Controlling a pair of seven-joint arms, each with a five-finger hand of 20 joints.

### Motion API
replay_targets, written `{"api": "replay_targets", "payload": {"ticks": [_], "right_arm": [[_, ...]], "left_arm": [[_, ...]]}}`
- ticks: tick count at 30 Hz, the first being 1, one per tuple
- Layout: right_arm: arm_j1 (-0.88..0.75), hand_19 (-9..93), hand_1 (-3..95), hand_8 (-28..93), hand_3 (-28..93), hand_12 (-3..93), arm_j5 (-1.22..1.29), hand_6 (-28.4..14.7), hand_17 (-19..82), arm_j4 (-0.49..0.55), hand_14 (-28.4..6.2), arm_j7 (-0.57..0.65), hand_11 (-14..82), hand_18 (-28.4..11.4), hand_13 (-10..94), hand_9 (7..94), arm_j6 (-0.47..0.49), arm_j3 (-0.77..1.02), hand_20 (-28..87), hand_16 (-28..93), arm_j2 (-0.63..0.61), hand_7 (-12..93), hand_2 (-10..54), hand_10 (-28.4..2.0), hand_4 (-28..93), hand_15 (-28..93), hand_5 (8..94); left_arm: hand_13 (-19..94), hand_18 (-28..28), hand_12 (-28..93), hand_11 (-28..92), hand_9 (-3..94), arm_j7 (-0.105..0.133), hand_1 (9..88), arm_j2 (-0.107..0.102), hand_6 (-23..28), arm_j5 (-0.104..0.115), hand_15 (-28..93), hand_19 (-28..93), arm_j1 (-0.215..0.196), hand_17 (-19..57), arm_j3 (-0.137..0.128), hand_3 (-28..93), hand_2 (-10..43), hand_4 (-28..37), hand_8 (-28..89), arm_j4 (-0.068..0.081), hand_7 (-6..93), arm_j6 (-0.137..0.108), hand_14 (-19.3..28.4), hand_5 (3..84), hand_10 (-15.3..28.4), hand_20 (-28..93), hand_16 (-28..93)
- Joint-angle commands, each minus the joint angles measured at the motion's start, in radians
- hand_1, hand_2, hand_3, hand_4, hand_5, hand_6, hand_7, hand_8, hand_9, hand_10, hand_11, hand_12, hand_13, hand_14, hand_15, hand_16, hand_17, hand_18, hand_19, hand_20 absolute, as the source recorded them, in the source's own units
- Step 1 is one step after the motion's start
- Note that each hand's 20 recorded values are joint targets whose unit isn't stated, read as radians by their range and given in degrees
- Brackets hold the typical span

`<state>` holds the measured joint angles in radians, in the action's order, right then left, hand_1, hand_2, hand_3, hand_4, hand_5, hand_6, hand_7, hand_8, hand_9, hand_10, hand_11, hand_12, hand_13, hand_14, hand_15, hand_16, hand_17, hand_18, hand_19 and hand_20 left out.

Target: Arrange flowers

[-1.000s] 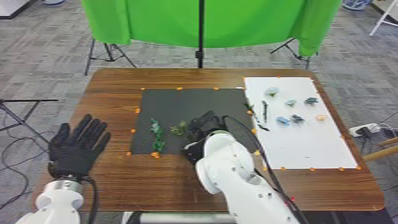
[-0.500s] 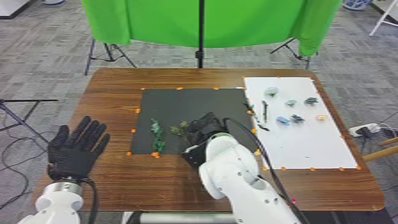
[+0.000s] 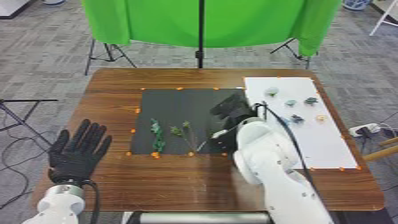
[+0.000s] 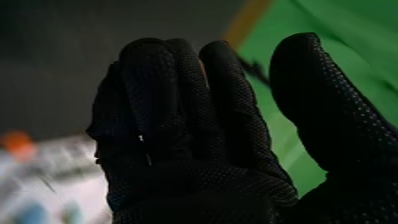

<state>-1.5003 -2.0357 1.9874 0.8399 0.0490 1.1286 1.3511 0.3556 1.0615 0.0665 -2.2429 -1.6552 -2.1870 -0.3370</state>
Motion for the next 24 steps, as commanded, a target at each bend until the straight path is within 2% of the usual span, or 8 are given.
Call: {"api": "replay_targets", "payload": {"ticks": [1,10,13,16,17,19,20,24], "right_arm": [[0.02,87,39.9,-10,77,13.7,-0.373,-5.8,27,-0.066,-17.9,-0.148,10.1,-26.4,60,63.7,0.152,0.12,35,23,-0.11,8,-8.7,-18.0,-23,59,64.4],[0.019,88,34.8,-10,73,17.4,-0.459,-7.0,28,-0.169,-17.5,-0.136,17.6,-26.4,58,69.0,0.117,0.08,42,28,-0.135,8,-9.5,-19.1,-28,72,67.7],[0.011,88,34.8,-10,74,17.1,-0.459,-6.5,28,-0.179,-19.0,-0.132,16.5,-26.2,53,62.7,0.129,0.081,42,28,-0.132,9,-9.5,-19.8,-28,72,67.3],[0.021,87,36.0,-10,76,16.0,-0.473,-5.5,27,-0.212,-19.6,-0.126,13.7,-26.1,49,57.3,0.109,0.07,42,27,-0.127,10,-9.5,-20.8,-28,71,67.0],[0.023,87,36.5,-10,76,15.8,-0.508,-5.1,27,-0.232,-19.5,-0.131,13.3,-26.1,49,57.0,0.077,0.065,42,27,-0.127,10,-9.5,-20.8,-28,71,67.5],[0.035,88,37.1,-10,76,16.0,-0.591,-5.8,28,-0.28,-19.3,-0.132,13.9,-25.9,50,58.0,0.012,0.052,42,26,-0.125,10,-9.5,-20.7,-28,71,67.9],[0.041,88,37.5,-10,76,16.2,-0.604,-6.6,28,-0.293,-19.2,-0.128,15.1,-26.0,51,59.7,0.004,0.051,42,26,-0.121,10,-9.5,-20.4,-28,72,68.3],[0.073,89,38.0,-11,76,17.6,-0.633,-7.5,30,-0.336,-19.2,-0.109,19.3,-26.5,54,64.1,-0.014,0.041,42,27,-0.115,10,-9.5,-20.4,-28,74,70.0]], "left_arm": [[32,12.9,10,22,38.9,0.002,24.0,0.011,8.4,0.014,27,36,-0.032,-5.2,-0.021,75,19.5,-28.3,-10,-0.008,13.3,0.018,12.7,45.5,14.1,13,-5],[32,12.9,10,22,39.0,-0.005,23.9,0.008,8.5,0.002,27,36,-0.023,-5.2,-0.018,75,19.3,-28.3,-10,-0.002,13.2,0.011,12.7,45.5,14.1,13,-5],[32,12.9,10,22,39.0,-0.001,23.8,0.006,8.6,-0.028,27,36,-0.028,-5.1,-0.018,75,19.2,-28.3,-10,-0.002,13.1,-0.007,12.6,45.5,14.1,13,-5],[32,12.9,10,22,38.9,0.003,23.7,0.008,8.6,-0.025,27,36,-0.034,-5.1,-0.021,75,19.0,-28.3,-10,-0.001,13.2,-0.01,12.6,45.5,14.1,13,-5],[32,12.9,10,22,38.9,0.003,23.8,0.008,8.5,-0.033,27,36,-0.034,-5.1,-0.019,75,19.0,-28.3,-10,-0.001,13.2,-0.02,12.6,45.5,14.1,13,-5],[32,12.9,10,22,38.9,-0.013,23.8,0.008,8.6,-0.117,27,36,-0.032,-5.2,-0.012,75,19.0,-28.3,-10,-0.006,13.2,-0.08,12.6,45.5,14.1,13,-5],[32,12.9,11,23,38.9,-0.014,23.8,0.007,8.6,-0.131,27,36,-0.031,-5.2,-0.009,75,19.0,-28.3,-10,-0.01,13.2,-0.108,12.6,45.5,14.1,13,-5],[32,13.0,11,23,38.9,-0.008,23.6,0.011,9.0,-0.146,28,36,-0.046,-5.3,-0.011,75,18.9,-28.3,-10,-0.012,13.7,-0.099,12.7,46.0,14.2,14,-5]]}}
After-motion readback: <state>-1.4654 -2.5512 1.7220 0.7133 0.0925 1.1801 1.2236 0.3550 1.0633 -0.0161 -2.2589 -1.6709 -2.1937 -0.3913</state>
